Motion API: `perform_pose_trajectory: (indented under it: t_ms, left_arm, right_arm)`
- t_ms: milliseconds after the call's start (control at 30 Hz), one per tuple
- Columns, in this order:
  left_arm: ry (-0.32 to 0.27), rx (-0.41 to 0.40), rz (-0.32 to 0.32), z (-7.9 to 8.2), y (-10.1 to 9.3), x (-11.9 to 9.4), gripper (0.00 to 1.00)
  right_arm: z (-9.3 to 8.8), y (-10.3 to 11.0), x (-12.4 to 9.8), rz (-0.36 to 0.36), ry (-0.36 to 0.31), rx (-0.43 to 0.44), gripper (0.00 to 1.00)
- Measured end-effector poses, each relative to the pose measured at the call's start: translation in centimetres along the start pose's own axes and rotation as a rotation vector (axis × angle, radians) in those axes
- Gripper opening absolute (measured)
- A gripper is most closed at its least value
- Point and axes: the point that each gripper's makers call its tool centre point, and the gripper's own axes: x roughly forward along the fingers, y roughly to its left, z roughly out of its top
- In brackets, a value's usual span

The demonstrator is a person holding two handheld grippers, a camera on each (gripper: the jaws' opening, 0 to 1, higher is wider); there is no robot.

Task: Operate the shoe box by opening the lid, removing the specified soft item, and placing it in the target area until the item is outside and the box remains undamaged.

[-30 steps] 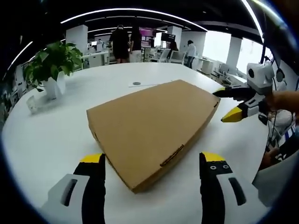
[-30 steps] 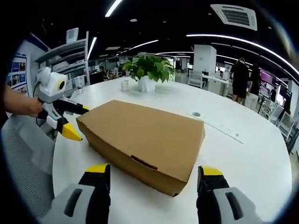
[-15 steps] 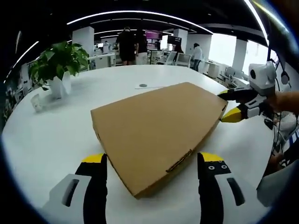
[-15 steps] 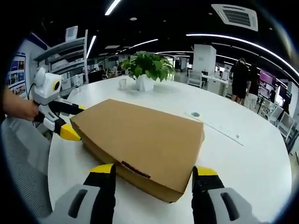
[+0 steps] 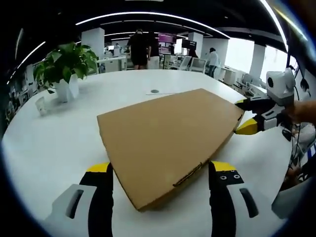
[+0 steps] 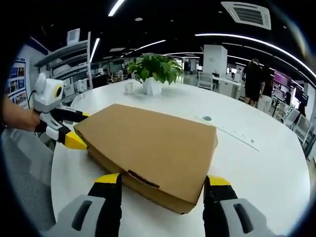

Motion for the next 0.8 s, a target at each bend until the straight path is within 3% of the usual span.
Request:
perform_pose_trajectory:
  t_ms: [800]
  left_arm:
    - [0.032, 0.028, -0.056, 0.1, 1.4, 0.0, 0.81]
  right_arm:
    - [0.5, 1.7, 0.0, -0.049, -0.007, 0.075, 0.67]
